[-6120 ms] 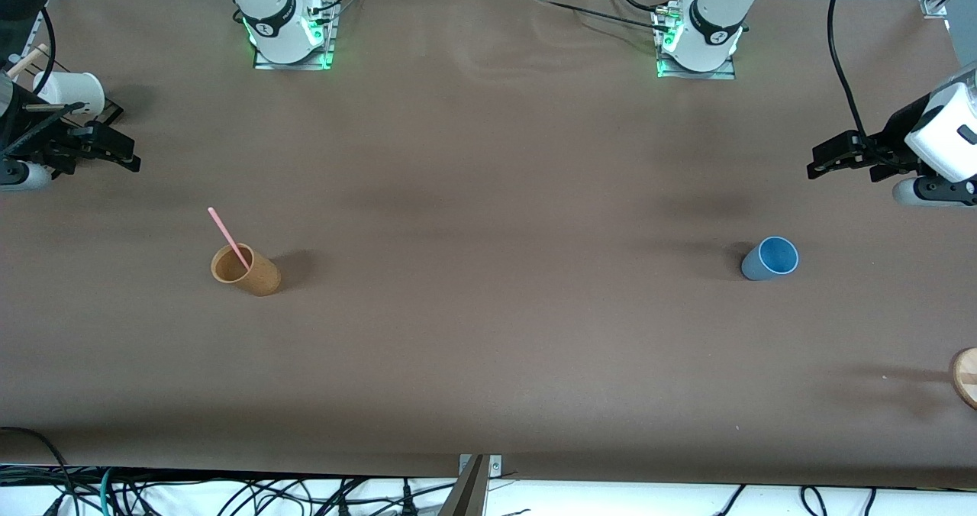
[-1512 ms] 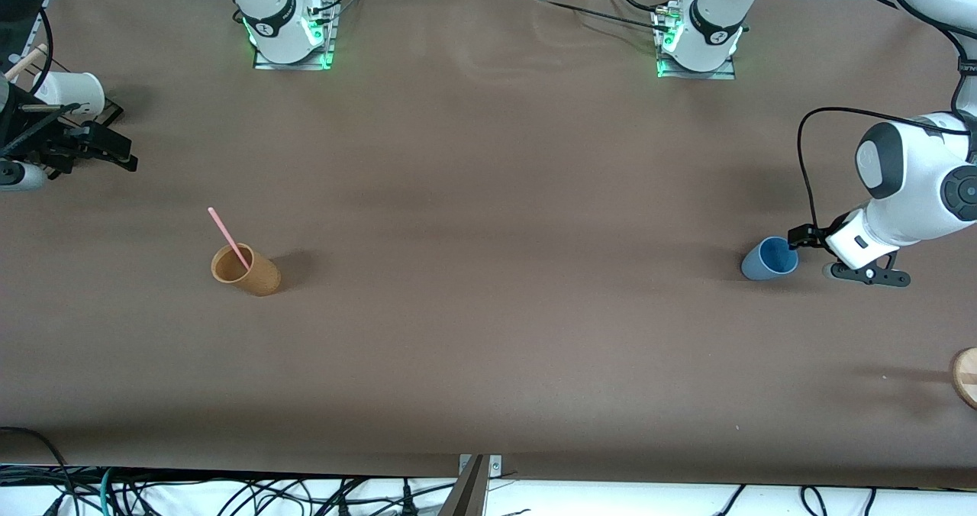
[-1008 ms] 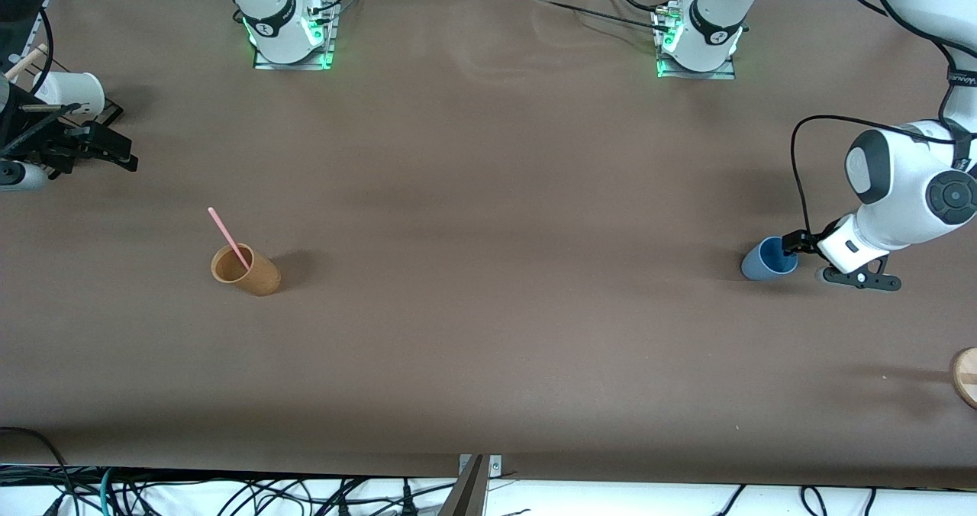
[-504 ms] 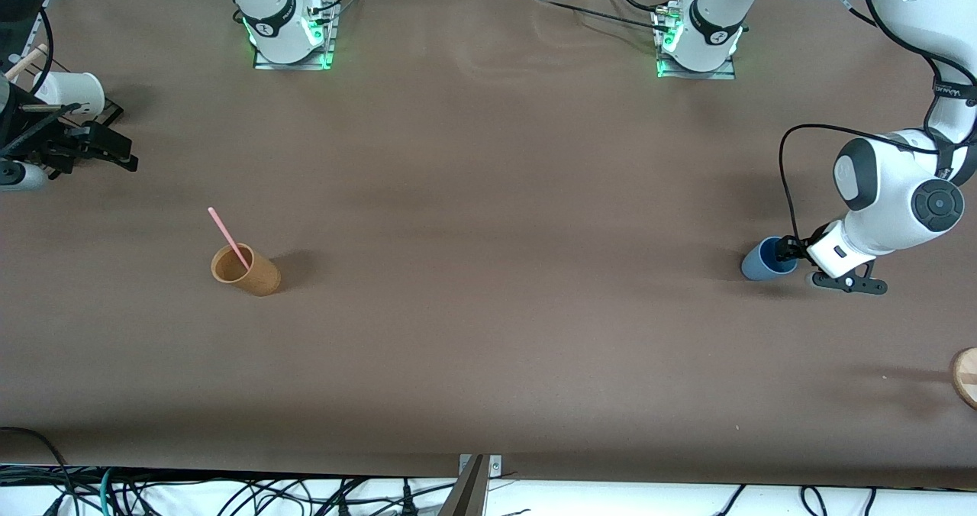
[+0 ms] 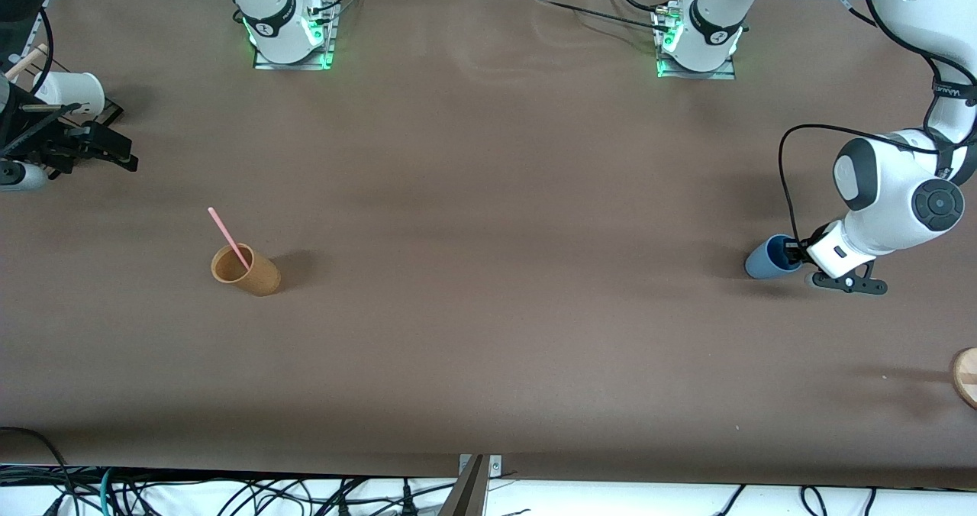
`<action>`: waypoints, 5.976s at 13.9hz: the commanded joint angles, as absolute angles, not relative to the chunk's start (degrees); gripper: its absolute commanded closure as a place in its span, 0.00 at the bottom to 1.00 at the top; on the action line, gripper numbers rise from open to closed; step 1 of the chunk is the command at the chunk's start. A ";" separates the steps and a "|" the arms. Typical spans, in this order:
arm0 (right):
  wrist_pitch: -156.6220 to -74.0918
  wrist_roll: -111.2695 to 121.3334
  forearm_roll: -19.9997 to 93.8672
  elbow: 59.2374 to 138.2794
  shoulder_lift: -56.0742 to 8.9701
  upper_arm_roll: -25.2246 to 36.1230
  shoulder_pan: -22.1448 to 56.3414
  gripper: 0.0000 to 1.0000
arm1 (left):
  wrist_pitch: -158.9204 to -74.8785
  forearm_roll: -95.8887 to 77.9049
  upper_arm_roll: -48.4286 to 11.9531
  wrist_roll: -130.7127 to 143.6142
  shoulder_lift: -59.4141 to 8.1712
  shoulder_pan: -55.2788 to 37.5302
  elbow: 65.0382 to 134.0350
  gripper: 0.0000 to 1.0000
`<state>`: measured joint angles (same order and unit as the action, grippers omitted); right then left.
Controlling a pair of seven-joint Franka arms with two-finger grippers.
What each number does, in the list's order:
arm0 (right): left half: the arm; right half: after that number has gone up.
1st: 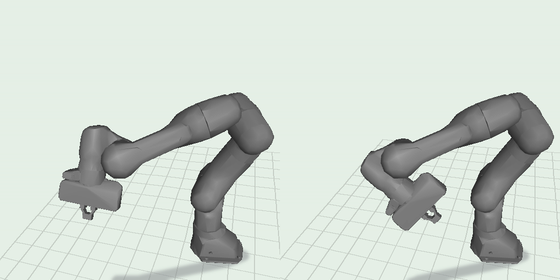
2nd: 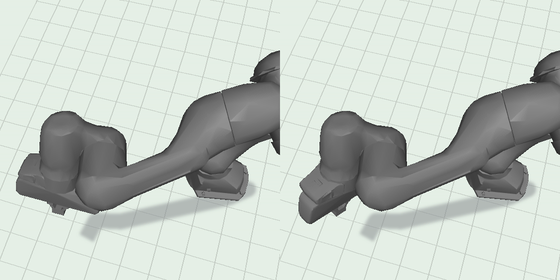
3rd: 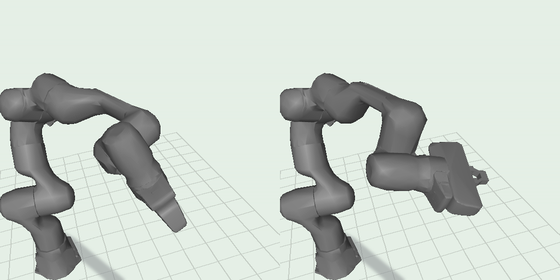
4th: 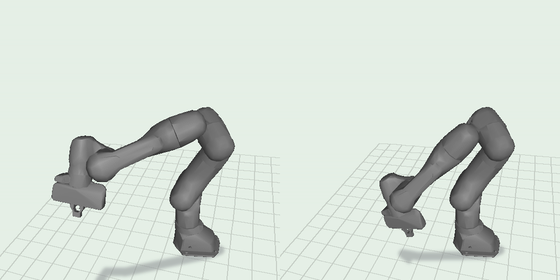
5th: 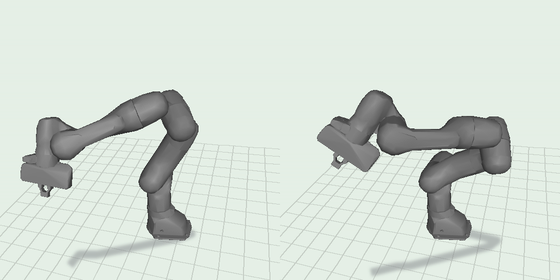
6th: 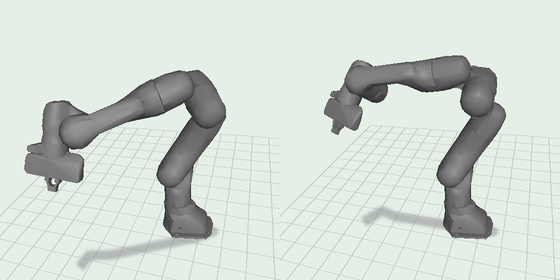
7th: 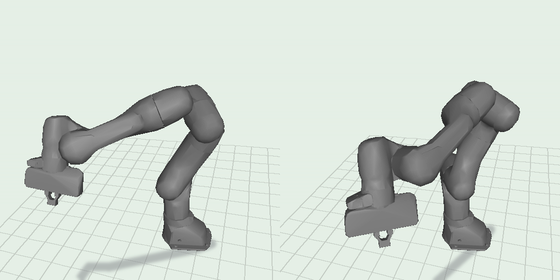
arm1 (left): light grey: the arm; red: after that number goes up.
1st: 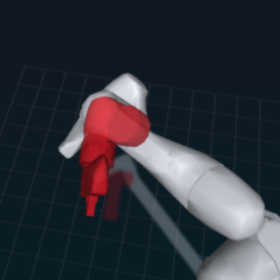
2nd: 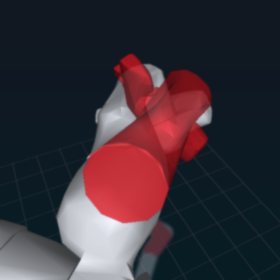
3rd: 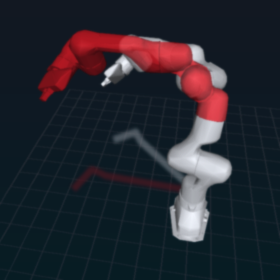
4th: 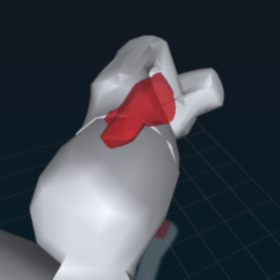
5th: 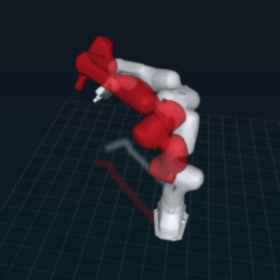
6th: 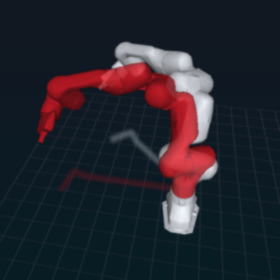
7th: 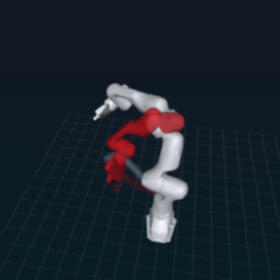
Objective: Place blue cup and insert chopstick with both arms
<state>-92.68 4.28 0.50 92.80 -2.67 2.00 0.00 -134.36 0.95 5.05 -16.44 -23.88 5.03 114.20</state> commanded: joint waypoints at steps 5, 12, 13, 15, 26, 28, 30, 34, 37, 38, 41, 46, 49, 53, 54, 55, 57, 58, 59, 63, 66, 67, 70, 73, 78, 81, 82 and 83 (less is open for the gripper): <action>-91.67 3.69 0.61 91.76 -2.72 1.49 -0.35 0.00 | -120.70 -5.18 4.83 -10.84 -22.24 -1.74 105.14 1.00; -91.76 3.78 0.62 91.76 -2.72 1.49 -0.35 0.00 | -114.89 -5.19 4.83 10.79 -25.65 -22.30 92.05 1.00; -91.76 3.78 0.62 91.76 -2.72 1.49 -0.35 0.00 | -113.66 -5.19 4.83 13.59 -27.67 -24.93 88.98 1.00; -91.67 3.78 0.62 91.76 -2.72 1.41 -0.35 0.00 | -111.28 -5.27 4.83 21.23 -32.06 -29.95 82.82 1.00; -91.67 3.69 0.88 91.76 -2.64 1.41 -0.26 0.00 | -110.56 -8.88 4.92 50.61 -52.90 -44.03 58.63 1.00; -91.67 3.78 0.88 91.84 -2.64 1.67 -0.44 0.00 | -112.84 -10.36 4.83 54.03 -54.31 -44.91 58.62 1.00; -91.58 3.78 0.88 91.85 -2.72 1.67 -0.44 0.00 | -115.48 -11.42 4.92 56.24 -55.80 -45.70 58.71 1.00; -90.97 3.69 0.88 91.85 -2.64 1.67 -0.53 0.00 | -116.46 -11.43 5.01 56.87 -56.51 -45.88 58.80 0.76; -90.97 3.60 0.88 91.93 -2.72 1.76 -0.62 0.00 | -116.11 -12.04 4.92 56.78 -55.64 -45.62 58.71 0.16; -90.97 3.60 0.88 91.93 -2.72 1.76 -0.62 0.00 | -115.67 -12.56 4.83 56.52 -55.11 -45.35 58.71 0.00; -90.88 3.60 0.88 91.93 -2.64 1.76 -0.62 0.00 | -114.26 -14.40 4.57 55.99 -53.45 -43.60 58.71 0.00; -90.88 3.60 0.88 91.93 -2.64 1.76 -0.62 0.00 | -109.61 -14.77 5.27 49.76 -48.00 -40.17 58.71 0.00; -90.88 3.60 0.88 91.93 -2.64 1.76 -0.62 0.00 | -105.92 -14.77 5.36 44.67 -44.57 -37.28 58.88 0.00; -90.88 3.60 0.88 91.93 -2.64 1.76 -0.62 0.00 | -100.56 -14.68 5.36 39.74 -38.86 -32.45 59.59 0.00; -90.88 3.60 0.88 91.93 -2.64 1.76 -0.62 0.00 | -99.59 -14.68 5.36 38.07 -37.28 -30.87 59.68 0.00; -90.88 3.60 0.88 91.93 -2.64 1.76 -0.62 0.00 | -97.93 -14.59 5.36 35.79 -35.87 -29.46 59.85 0.00; -90.88 3.60 0.88 91.93 -2.64 1.76 -0.62 0.00 | -94.32 -14.24 5.36 30.26 -34.02 -26.82 59.85 0.00; -90.88 3.60 0.88 91.93 -2.72 1.76 -0.62 0.00 | -92.83 -14.15 5.36 27.80 -32.97 -25.68 59.94 0.00; -90.88 3.60 0.88 91.93 -2.64 1.76 -0.62 0.00 | -91.16 -14.06 5.36 25.51 -32.44 -24.01 59.94 0.00; -90.97 3.60 0.88 91.93 -2.64 1.76 -0.62 0.00 | -87.55 -13.97 5.36 17.59 -30.94 -18.91 60.03 0.00; -90.88 3.60 0.88 91.93 -2.72 1.76 -0.62 0.00 | -86.40 -13.97 5.45 11.09 -27.87 -14.87 63.09 0.00; -90.88 3.69 0.88 91.93 -2.64 1.76 -0.62 0.00 | -86.31 -13.97 5.45 9.77 -26.64 -13.55 64.06 0.00; -90.97 3.69 0.88 91.93 -2.64 1.76 -0.62 0.00 | -83.68 -12.49 5.45 5.29 -24.79 -10.47 64.42 0.00; -91.05 3.69 0.79 91.76 -2.81 1.76 -0.62 0.00 | -81.74 -7.92 5.36 -0.25 -23.21 -8.62 64.51 0.00; -90.61 4.13 0.17 93.16 -5.27 1.58 -0.35 0.00 | -78.31 -7.21 5.10 -3.59 -20.14 -3.61 67.39 0.00; -93.77 3.60 0.70 92.99 -10.88 1.58 -0.35 0.00 | -78.57 -4.23 5.10 -3.69 -17.76 -1.94 70.92 0.00; -94.91 3.60 0.96 92.99 -12.81 1.50 -0.35 0.00 | -78.57 -3.87 5.10 -3.69 -17.58 -1.59 70.93 0.00; -96.57 3.60 0.97 92.99 -14.31 1.32 -0.18 0.00 | -78.57 -3.87 5.01 -3.69 -16.62 -1.50 71.36 0.00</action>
